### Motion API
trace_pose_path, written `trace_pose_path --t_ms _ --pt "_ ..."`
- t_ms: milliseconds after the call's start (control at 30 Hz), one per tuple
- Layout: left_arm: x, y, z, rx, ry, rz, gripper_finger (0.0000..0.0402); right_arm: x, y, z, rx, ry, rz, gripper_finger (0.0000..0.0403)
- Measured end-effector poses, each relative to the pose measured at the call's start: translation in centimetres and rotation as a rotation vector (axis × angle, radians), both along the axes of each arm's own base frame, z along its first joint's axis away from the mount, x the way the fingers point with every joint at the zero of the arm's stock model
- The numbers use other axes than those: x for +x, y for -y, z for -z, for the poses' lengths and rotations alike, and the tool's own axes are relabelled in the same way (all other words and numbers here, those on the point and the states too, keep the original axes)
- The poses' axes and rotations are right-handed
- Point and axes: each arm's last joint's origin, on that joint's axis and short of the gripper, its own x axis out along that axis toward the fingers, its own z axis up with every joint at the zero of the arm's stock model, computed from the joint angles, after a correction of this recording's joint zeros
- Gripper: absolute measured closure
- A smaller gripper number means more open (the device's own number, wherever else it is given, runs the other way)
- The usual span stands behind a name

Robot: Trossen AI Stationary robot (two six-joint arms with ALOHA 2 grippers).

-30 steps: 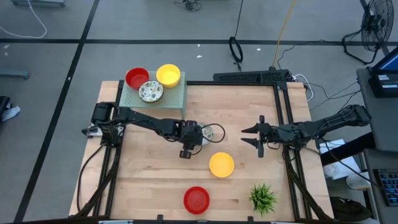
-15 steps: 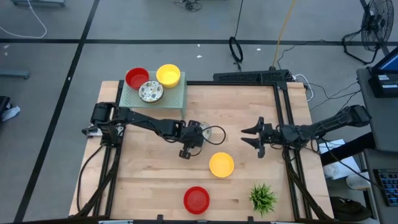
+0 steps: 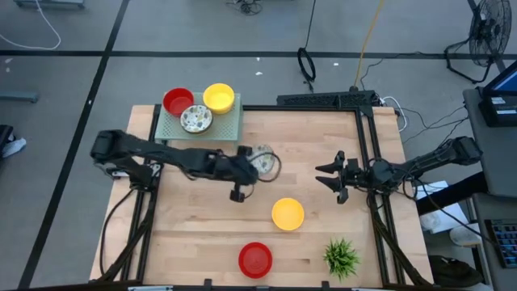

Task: Pick & Place Mini bowls
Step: Stack the white patterned bowl on top of the white patterned bowls on the shelf

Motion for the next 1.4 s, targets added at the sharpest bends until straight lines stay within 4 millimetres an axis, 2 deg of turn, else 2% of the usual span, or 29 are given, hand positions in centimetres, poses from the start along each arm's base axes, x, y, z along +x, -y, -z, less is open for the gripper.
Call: trace_pose_path --t_ms 100,300,467,600,767,933,1200,1400 --pt "-2.0 -0.6 -3.0 0.048 0.08 -0.074 0.0391 0.0 0.0 0.0 0.0 0.001 0.0 0.0241" --pt "-6.5 -2.1 -7.5 0.218 0.184 -0.313 0.0378 0.0 0.0 0.0 0.002 0.006 0.0 0.0243" --pt "-10.2 -4.2 -9.1 0.267 0.179 -0.52 0.0391 0.0 0.0 -0.1 0.002 0.007 0.0 0.0241" --pt "-12.4 -6.1 -9.0 0.22 0.117 -0.659 0.0377 0.0 0.0 -0.1 0.004 0.014 0.0 0.0242" --pt "-13.9 -8.2 -7.9 0.15 -0.01 -0.789 0.0375 0.0 0.0 -0.1 0.004 0.014 0.0 0.0241" --pt "-14.1 -9.5 -7.2 0.01 -0.058 -0.807 0.0391 0.0 0.0 -0.1 0.004 0.014 0.0 0.0243" --pt "-14.0 -10.5 -6.8 -0.06 -0.073 -0.84 0.0366 0.0 0.0 -0.1 0.004 0.013 0.0 0.0243" --pt "-14.0 -10.4 -6.2 -0.155 -0.104 -0.787 0.0391 0.0 0.0 -0.1 0.003 0.012 0.0 0.0241"
